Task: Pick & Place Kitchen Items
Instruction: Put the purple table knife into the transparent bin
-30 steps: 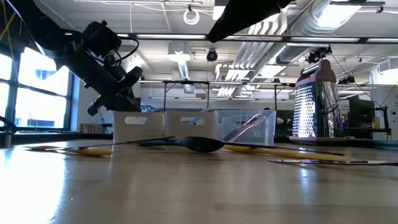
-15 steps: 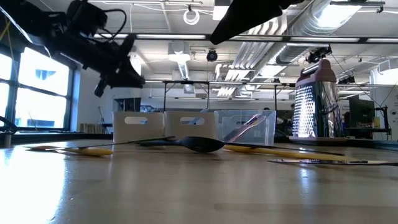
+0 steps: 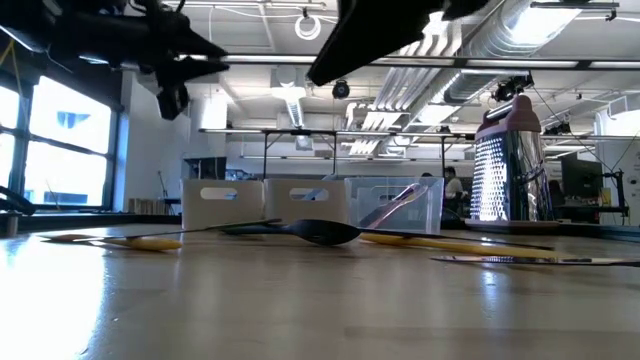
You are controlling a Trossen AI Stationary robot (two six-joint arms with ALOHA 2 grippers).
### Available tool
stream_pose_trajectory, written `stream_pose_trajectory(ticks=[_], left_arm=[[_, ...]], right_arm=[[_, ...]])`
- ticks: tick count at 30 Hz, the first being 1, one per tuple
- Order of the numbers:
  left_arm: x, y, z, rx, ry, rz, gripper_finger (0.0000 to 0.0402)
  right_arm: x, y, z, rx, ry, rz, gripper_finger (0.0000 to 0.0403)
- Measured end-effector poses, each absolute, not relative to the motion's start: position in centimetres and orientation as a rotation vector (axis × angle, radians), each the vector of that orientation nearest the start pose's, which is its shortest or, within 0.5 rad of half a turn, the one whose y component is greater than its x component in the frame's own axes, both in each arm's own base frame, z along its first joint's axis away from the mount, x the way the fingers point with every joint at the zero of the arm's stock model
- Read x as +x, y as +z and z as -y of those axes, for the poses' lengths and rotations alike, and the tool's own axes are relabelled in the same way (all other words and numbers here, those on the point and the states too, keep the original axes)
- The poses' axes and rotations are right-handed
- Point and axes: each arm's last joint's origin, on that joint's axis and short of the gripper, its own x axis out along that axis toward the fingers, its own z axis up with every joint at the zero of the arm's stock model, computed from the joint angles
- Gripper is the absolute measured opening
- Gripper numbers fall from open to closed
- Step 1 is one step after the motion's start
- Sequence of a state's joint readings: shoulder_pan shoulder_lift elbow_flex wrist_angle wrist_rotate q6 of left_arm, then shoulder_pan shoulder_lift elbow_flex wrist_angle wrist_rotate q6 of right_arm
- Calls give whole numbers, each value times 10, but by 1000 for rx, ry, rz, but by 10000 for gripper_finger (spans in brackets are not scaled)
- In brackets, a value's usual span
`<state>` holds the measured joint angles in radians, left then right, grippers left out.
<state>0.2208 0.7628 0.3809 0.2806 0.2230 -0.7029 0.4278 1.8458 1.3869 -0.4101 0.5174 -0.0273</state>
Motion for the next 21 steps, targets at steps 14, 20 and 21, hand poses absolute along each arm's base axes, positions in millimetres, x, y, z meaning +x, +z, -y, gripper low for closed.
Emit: stream_pose_trajectory(ticks=[14,20,21], left_arm=[[156,260,24,-659,-112,4,70],[151,261,39,-619,-111,16,70],[151,261,41,-618,-115,14,70]], right_arm=[[418,182,-121,-456,7,-729,188],[439,151,-109,-552,-56,-675,188],[441,146,-105,-561,-59,-682,188]])
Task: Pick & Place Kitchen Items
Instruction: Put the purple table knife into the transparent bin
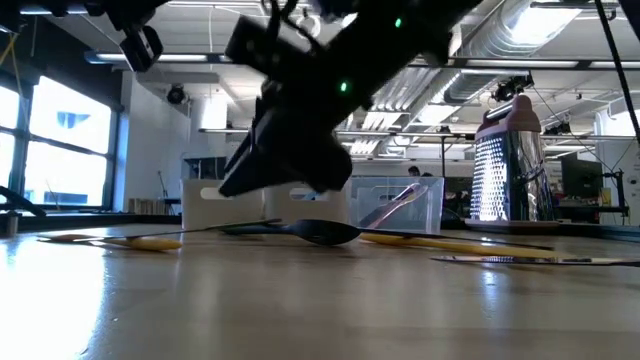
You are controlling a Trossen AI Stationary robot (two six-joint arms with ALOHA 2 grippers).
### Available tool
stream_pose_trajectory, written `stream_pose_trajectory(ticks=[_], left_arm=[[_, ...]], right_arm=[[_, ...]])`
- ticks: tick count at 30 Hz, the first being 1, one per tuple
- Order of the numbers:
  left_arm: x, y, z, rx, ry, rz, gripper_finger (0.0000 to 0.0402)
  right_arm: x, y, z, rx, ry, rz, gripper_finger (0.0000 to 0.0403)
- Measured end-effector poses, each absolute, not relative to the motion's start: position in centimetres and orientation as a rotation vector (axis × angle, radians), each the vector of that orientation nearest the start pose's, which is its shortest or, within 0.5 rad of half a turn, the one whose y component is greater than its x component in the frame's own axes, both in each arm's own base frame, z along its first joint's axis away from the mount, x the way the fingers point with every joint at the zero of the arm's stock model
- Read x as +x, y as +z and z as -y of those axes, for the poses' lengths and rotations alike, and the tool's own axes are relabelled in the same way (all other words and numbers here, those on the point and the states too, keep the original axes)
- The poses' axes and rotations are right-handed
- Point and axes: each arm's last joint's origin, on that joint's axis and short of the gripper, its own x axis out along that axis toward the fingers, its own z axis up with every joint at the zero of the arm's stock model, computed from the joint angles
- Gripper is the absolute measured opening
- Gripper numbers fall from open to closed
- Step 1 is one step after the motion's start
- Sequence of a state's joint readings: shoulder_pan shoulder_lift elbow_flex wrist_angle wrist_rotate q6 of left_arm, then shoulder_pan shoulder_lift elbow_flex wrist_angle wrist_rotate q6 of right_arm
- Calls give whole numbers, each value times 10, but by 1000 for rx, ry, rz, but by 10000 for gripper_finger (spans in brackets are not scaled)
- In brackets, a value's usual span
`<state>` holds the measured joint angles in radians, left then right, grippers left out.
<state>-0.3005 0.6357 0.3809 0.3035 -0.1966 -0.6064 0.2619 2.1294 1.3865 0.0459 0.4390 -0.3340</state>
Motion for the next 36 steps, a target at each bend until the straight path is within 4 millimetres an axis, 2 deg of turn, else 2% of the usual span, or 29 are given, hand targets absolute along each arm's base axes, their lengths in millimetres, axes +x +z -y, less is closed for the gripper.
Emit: stream_pose_trajectory(ticks=[4,8,18,24,28,36], left_arm=[[149,261,47,-612,-128,9,70],[148,261,50,-591,-131,9,70],[148,259,49,-579,-114,-9,70],[148,259,49,-579,-114,-9,70],[148,259,49,-579,-114,-10,70],[148,259,49,-563,-114,-8,70]], right_arm=[[445,126,-92,-586,-110,-734,188],[448,118,-83,-603,-182,-749,188],[453,121,-76,-655,-189,-709,188],[456,107,-73,-673,-141,-725,188],[458,100,-71,-690,-173,-726,188],[461,101,-59,-700,-201,-712,188]])
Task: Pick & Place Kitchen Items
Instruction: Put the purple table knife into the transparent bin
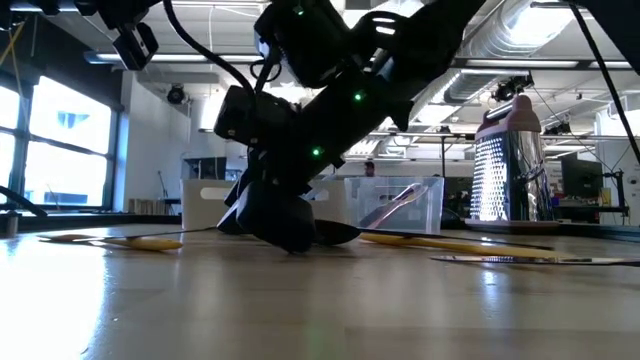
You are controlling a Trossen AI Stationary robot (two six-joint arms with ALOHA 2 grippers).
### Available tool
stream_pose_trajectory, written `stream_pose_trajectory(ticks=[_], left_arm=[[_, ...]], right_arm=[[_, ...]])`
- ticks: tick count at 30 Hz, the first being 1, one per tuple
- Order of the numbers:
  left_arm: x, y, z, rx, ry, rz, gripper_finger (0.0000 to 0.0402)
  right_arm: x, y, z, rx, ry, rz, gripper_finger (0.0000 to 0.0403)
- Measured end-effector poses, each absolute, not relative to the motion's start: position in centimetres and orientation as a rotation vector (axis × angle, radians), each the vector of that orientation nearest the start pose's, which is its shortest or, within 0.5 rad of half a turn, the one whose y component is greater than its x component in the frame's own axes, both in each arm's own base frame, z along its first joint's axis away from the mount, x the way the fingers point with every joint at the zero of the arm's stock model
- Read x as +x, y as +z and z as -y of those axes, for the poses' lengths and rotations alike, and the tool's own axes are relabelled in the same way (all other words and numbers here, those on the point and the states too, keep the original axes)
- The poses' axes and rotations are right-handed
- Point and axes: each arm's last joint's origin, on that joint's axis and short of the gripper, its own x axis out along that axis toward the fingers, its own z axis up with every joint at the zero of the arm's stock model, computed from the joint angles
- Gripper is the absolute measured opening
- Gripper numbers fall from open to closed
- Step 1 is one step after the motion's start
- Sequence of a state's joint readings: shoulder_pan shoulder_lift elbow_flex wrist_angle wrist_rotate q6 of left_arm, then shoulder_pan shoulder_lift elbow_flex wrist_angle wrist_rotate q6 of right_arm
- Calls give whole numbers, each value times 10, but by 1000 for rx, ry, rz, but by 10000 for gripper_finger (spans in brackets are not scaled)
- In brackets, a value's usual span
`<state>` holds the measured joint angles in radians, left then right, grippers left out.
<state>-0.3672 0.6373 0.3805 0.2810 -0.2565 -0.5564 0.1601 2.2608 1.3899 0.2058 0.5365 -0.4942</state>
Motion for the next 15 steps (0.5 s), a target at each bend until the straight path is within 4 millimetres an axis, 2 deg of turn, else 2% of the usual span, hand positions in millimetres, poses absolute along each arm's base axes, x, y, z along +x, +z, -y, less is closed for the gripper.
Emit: stream_pose_trajectory(ticks=[6,12,15], left_arm=[[148,259,49,-561,-115,-8,70],[148,258,49,-567,-112,-16,70],[148,248,48,-589,-62,-108,70]], right_arm=[[462,100,-45,-692,-226,-733,188],[462,99,-43,-686,-210,-740,188],[462,98,-44,-683,-192,-745,188]])
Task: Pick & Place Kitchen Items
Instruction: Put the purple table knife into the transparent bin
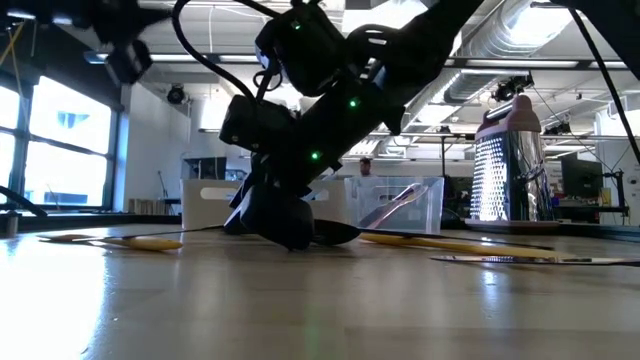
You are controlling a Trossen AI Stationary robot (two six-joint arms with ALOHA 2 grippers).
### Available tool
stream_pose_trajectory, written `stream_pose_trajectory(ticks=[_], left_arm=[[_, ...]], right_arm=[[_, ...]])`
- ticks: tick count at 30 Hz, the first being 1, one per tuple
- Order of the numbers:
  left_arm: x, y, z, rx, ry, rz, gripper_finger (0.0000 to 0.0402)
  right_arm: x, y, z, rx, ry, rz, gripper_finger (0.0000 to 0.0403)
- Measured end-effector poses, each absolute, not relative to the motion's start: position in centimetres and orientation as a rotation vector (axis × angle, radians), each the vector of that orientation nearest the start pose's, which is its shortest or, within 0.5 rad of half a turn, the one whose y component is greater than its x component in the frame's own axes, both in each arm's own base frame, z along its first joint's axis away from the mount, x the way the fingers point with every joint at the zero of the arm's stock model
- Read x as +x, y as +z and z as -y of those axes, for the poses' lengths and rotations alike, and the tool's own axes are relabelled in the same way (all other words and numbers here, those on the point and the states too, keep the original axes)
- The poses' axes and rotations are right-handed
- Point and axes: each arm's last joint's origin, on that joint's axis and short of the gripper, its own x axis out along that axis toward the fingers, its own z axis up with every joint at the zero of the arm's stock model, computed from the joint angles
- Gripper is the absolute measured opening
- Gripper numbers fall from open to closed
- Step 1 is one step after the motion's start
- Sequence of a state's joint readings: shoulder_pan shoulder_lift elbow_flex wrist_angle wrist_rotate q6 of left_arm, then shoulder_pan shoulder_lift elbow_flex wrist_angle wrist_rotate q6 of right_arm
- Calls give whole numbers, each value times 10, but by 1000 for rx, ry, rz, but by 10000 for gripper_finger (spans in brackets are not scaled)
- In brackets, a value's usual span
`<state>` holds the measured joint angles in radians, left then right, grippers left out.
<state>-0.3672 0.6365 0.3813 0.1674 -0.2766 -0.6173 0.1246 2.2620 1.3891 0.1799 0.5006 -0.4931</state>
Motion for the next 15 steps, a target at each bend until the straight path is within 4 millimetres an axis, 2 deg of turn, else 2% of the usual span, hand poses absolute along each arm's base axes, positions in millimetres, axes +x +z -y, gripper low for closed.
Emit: stream_pose_trajectory(ticks=[5,11,15], left_arm=[[144,226,43,-611,143,-280,70],[142,215,43,-578,160,-391,70],[146,206,45,-654,205,-452,70]], right_arm=[[461,98,-45,-666,-192,-746,188],[460,97,-46,-632,-204,-747,188],[460,98,-50,-618,-211,-743,188]])
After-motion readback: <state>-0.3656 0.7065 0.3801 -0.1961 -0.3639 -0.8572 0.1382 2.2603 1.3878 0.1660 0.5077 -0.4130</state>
